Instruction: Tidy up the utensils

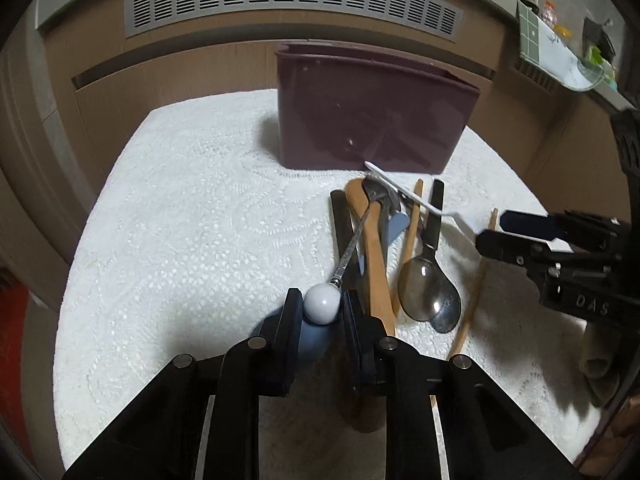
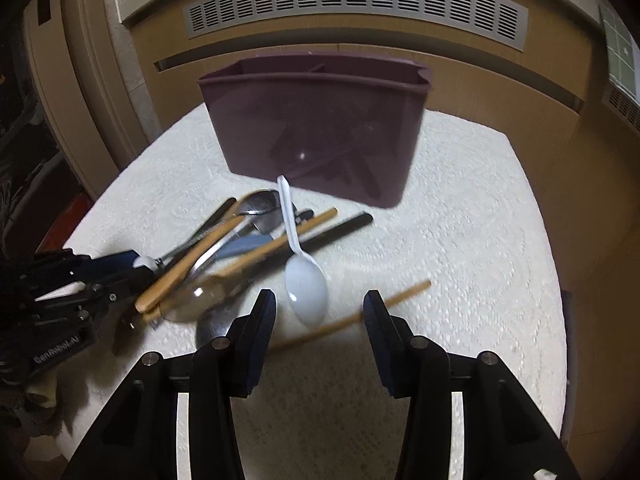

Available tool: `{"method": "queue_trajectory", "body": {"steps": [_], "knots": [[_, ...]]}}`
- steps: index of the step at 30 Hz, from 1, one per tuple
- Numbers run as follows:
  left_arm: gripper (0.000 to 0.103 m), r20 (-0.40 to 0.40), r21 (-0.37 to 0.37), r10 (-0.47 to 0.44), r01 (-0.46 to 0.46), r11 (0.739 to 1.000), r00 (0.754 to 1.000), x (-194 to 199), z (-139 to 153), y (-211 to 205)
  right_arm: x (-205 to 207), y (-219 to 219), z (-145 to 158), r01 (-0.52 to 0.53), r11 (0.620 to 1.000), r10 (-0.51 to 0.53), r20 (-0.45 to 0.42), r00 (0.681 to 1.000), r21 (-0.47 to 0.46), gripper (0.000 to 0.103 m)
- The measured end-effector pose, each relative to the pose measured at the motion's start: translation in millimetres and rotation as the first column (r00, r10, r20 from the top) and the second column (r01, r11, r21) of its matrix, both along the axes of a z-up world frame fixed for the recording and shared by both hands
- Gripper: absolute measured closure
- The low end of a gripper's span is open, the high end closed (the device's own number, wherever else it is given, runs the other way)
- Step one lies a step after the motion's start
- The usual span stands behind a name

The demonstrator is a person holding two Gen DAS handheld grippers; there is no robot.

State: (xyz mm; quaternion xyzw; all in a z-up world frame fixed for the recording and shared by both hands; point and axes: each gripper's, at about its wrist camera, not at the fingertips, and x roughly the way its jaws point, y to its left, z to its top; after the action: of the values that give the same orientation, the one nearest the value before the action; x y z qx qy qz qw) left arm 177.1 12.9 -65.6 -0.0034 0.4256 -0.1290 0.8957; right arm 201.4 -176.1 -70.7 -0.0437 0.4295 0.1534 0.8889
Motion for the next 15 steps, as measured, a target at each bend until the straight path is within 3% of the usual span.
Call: {"method": "queue_trajectory", "body": {"steps": [4,7,11,15], "knots": [[0.081,0.042,-0.024,0.037,-0.036,0.999,0.998,1,12,16,27,16,4,-0.062,0.998,0.062,-0.018,0.998,-0.007,0.060],[0.081,0.096,-0.034,0.065,-0.062,0.998,0.993,1,25,27,49,32,2,-0.096,0.994,0.094,-0.030,0.995,-0.054,0.070],[0.081,0.147,-0.056,0.090,-0.082,0.995,0.985,5,41,39,81,48,-8,-0.107,0.993,0.102,-0.083,0.991,-0.057,0.071],[0.081,0.175,-0.069,0.101,-0.090,0.994,0.979,11,51,43,93,55,-16,-0.116,0.990,0.105,-0.120,0.987,-0.081,0.095]]}}
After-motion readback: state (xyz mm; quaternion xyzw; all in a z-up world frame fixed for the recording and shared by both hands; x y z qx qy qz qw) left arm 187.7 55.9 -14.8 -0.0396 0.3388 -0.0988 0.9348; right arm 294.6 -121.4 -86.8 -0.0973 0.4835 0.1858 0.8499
